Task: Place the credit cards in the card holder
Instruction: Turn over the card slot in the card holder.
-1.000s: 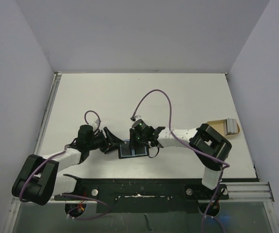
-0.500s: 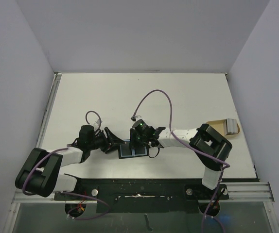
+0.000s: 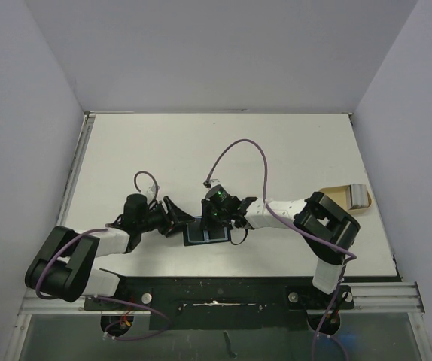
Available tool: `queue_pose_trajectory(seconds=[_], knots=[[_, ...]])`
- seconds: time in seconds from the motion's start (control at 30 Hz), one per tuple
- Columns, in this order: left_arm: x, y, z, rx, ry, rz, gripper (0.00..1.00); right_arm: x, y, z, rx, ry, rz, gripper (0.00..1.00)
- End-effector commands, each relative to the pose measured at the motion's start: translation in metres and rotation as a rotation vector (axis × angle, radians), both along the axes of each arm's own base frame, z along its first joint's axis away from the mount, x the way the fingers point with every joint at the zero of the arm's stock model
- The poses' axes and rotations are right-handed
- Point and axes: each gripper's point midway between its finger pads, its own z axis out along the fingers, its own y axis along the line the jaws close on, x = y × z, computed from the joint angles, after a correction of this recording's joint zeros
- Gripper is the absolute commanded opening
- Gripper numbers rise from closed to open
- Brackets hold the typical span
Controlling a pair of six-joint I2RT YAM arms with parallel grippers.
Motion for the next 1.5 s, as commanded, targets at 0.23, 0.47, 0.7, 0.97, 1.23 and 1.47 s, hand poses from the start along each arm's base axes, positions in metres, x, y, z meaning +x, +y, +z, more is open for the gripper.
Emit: queue_pose_trajectory(seconds=[0.23, 0.47, 0.7, 0.97, 1.23, 1.47], knots=[[0.005, -0.02, 0.031, -0.079, -0.09, -0.054, 0.54, 0.002, -0.005, 0.016, 0.016, -0.035, -0.008, 0.21], [0.005, -0.026, 0.04, -0.083, -0.104, -0.071, 0.54, 0.005, -0.012, 0.029, 0.035, -0.08, -0.029, 0.27], [0.004, -0.03, 0.041, -0.08, -0.109, -0.078, 0.54, 0.003, -0.017, 0.031, 0.036, -0.091, -0.028, 0.27], [0.002, -0.042, 0.042, -0.079, -0.105, -0.115, 0.55, 0.0, -0.015, 0.025, 0.05, -0.08, -0.017, 0.2], [0.004, -0.05, 0.04, -0.053, -0.108, -0.129, 0.55, 0.0, -0.014, 0.026, 0.057, -0.082, -0.012, 0.19], [0.008, -0.051, 0.033, -0.019, -0.102, -0.119, 0.55, 0.0, -0.017, 0.031, 0.055, -0.094, -0.02, 0.26]])
